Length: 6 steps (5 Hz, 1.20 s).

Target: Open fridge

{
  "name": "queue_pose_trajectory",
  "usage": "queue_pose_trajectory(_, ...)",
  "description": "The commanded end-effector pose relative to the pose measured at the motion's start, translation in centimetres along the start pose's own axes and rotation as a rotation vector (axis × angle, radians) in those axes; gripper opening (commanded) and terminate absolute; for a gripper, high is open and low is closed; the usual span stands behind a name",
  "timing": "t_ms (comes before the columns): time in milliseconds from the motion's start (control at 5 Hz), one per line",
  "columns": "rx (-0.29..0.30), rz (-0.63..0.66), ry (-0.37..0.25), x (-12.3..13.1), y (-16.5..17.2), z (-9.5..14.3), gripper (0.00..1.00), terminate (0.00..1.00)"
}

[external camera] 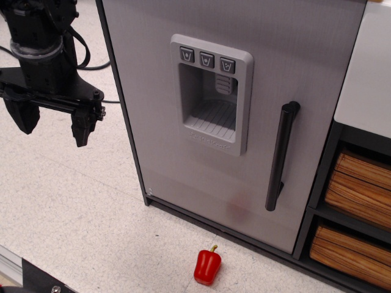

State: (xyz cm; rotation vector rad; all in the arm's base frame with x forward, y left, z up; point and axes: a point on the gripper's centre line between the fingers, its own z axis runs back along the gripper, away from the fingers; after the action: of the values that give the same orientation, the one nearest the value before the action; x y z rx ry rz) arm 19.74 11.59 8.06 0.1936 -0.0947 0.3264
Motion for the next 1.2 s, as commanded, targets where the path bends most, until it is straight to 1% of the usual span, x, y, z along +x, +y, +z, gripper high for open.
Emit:
queue_pose_trajectory(0,0.000,0.000,0.000,0.0,0.0,0.0,1.00,0.00)
queue_pose_trajectory(200,-0.054,-0.090,0.019,1.1,-2.9,-0.7,1.00,0.00)
queue_pose_trajectory(400,-0.092,-0.135,-0.013,2.3,-6.9,-1.7,1.00,0.00)
queue_pose_trajectory(600,-0.161,-0.180,-0.075,2.8,-10.8,-1.2,1.00,0.00)
queue_pose_trajectory(800,-0.223,-0.219,-0.180,3.3,-13.9,-0.5,1.00,0.00)
queue_pose_trajectory(1000,-0.259,-0.201,-0.210,4.4,-16.2,-0.2,1.00,0.00)
